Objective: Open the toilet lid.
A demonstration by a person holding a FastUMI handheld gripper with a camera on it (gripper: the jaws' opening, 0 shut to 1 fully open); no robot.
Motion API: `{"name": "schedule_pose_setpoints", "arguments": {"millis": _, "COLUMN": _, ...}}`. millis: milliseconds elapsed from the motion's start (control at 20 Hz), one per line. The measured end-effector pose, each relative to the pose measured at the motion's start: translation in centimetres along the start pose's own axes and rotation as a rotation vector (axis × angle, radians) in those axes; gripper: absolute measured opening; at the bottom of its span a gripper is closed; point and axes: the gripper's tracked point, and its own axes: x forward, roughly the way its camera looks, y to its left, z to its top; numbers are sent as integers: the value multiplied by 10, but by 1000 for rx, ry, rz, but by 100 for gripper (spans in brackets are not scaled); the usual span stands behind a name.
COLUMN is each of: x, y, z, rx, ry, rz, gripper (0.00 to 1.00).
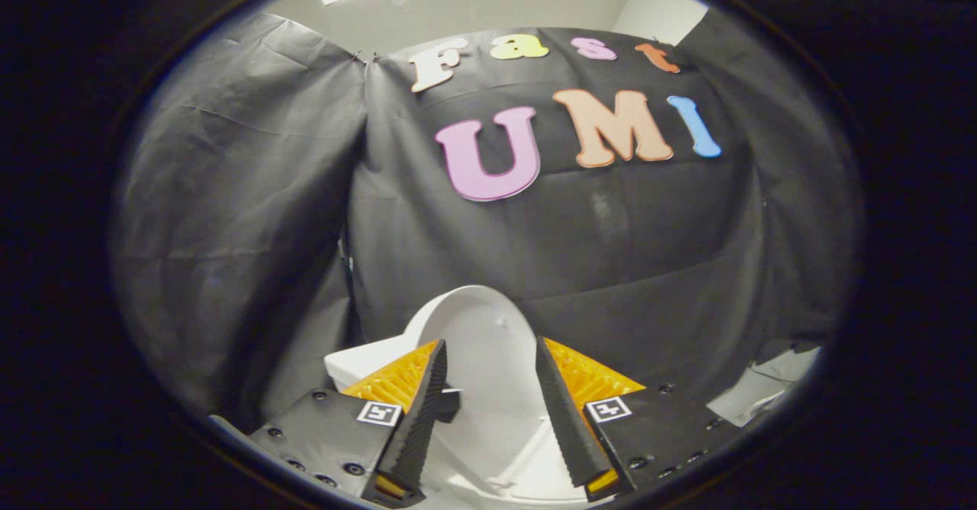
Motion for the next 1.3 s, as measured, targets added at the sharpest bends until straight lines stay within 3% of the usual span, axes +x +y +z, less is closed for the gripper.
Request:
{"name": "schedule_pose_setpoints", "arguments": {"millis": 300, "x": -31, "y": -109, "z": 32, "rx": -60, "ry": -46, "rz": -176, "gripper": 74}}
{"name": "schedule_pose_setpoints", "arguments": {"millis": 500, "x": -54, "y": -164, "z": 42, "rx": -104, "ry": -32, "rz": -242, "gripper": 74}}
{"name": "schedule_pose_setpoints", "arguments": {"millis": 650, "x": -65, "y": -189, "z": 46, "rx": -124, "ry": -15, "rz": -242, "gripper": 74}}
{"name": "schedule_pose_setpoints", "arguments": {"millis": 1100, "x": -79, "y": -218, "z": 18, "rx": -130, "ry": 80, "rz": -94, "gripper": 74}}
{"name": "schedule_pose_setpoints", "arguments": {"millis": 1300, "x": -93, "y": -240, "z": -4, "rx": -169, "ry": 140, "rz": -74, "gripper": 74}}
